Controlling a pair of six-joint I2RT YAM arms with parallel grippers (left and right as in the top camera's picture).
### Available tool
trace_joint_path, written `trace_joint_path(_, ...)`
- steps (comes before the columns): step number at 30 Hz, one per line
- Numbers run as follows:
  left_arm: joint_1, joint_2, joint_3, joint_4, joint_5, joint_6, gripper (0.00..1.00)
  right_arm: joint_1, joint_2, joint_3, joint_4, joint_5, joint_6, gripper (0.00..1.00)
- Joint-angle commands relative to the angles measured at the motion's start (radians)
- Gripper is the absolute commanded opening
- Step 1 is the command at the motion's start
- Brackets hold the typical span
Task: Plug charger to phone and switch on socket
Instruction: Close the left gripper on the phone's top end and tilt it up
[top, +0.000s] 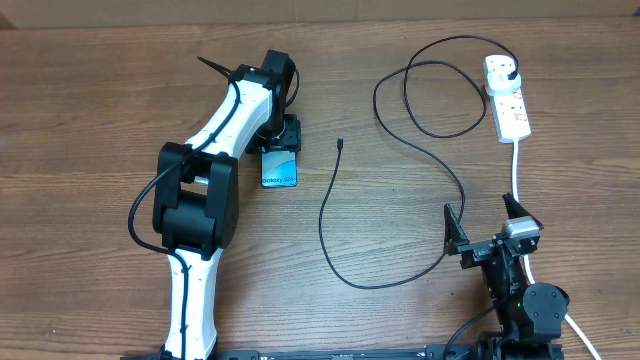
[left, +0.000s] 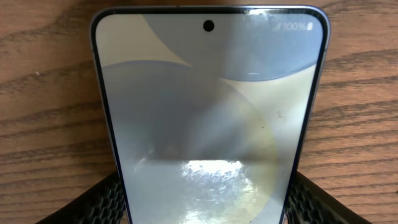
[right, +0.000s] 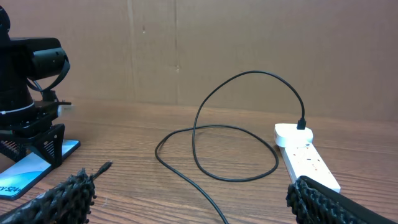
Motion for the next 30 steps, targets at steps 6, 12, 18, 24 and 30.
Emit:
trace_joint_path(6,-0.007,0.048,-0.007,-0.007,0.006,-0.006,0.43,-0.001,-0.011,-0.010,0.005,0.000,0.006,1.00)
trace_joint_path(12,-0.007,0.048,-0.006,-0.008,0.006,-0.006,0.43,-0.001,-0.011,-0.010,0.005,0.000,0.006,1.00)
trace_joint_path(18,0.003,0.047,0.037,-0.050,0.006,-0.006,0.45,-0.001,-0.011,-0.010,0.005,0.000,0.006,1.00)
trace_joint_path(24,0.016,0.047,0.146,-0.129,0.005,-0.005,0.44,-0.001,-0.011,-0.010,0.005,0.000,0.006,1.00)
trace_joint_path(30,0.016,0.047,0.261,-0.200,0.005,0.002,0.41,-0.001,-0.011,-0.010,0.005,0.000,0.006,1.00)
